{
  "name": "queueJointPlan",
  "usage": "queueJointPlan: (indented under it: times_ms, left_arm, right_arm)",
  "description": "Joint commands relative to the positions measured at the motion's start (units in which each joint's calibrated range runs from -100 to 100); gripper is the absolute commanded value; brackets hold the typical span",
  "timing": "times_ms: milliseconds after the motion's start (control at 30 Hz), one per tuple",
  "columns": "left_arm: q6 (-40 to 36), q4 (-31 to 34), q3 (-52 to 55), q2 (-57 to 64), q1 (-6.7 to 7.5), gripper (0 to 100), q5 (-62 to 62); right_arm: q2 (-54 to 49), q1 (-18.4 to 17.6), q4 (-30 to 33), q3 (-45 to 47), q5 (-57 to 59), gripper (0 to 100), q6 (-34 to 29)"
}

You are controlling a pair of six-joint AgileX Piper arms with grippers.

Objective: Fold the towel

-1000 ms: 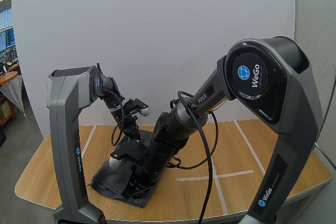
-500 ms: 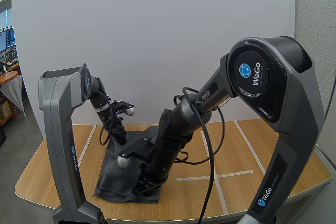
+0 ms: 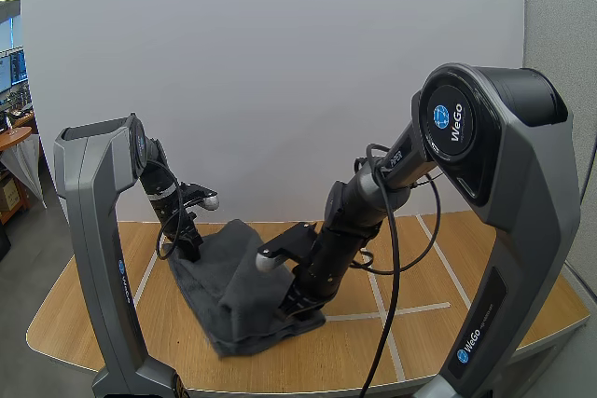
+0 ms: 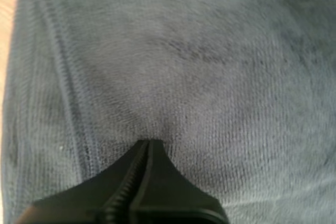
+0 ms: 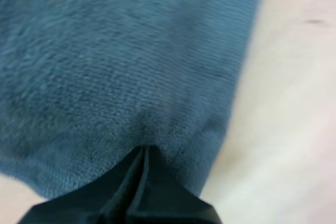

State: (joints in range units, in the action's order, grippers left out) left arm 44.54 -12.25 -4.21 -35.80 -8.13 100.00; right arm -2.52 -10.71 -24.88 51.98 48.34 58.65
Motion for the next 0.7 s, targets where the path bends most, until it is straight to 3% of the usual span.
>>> queueJointPlan:
  times_ms: [0,467,567,667]
  left_arm:
    - [-0.06,2.42,3.84,2.52,-0.25,0,0.00]
    - [2.61,2.69,18.69,10.12,-0.25,0,0.00]
    - [3.39,2.69,20.28,11.33,-0.25,0,0.00]
    - [3.39,3.15,20.28,11.31,-0.25,0,0.00]
  right_arm:
    - [0.15,3.01,5.35,0.36,-10.35,0,-0.19]
    - [0.15,9.33,9.62,-0.96,-25.55,0,0.27]
    - [-0.86,9.33,7.47,-1.16,-19.49,0,0.27]
    - [-4.34,9.25,-0.77,-3.33,-6.40,0,3.87]
